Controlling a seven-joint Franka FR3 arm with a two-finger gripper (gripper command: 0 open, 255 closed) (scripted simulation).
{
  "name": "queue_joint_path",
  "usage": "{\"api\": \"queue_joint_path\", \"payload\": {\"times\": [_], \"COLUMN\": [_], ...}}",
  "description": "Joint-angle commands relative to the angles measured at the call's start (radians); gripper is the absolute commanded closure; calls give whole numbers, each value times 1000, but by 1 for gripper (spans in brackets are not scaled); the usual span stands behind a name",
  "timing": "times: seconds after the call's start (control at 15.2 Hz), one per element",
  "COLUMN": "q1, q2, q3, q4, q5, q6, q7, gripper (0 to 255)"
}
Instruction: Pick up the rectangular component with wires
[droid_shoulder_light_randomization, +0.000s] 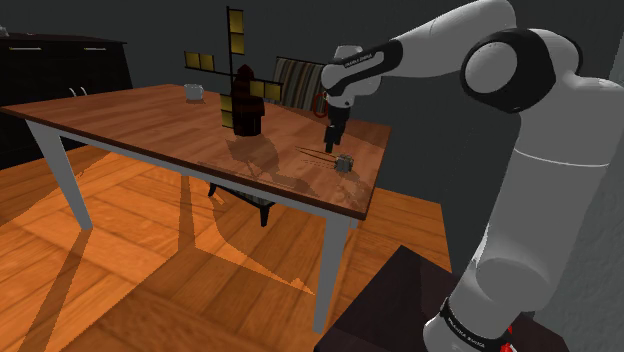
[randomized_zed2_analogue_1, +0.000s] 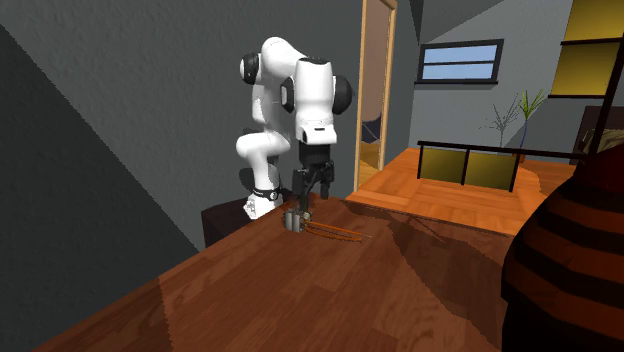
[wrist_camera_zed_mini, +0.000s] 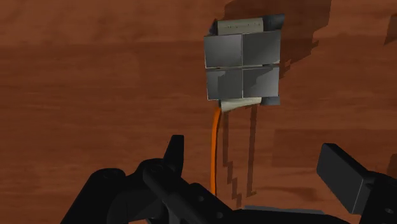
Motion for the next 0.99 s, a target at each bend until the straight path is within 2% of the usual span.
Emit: {"api": "queue_joint_path", "payload": {"times": [0.0,0.07,0.66,0.73,0.92], "q1": [-15,-22,-24,-24,-24], "q2": [86,115,146,146,146], "q3": [-1,1,6,6,6], "q4": [80,109,48,49,49], "q5": [32,42,54,54,54], "q6": [4,2,93,92,92], "q7": [-37,-49,-57,-57,-57], "gripper": [0,0,0,255,255]}}
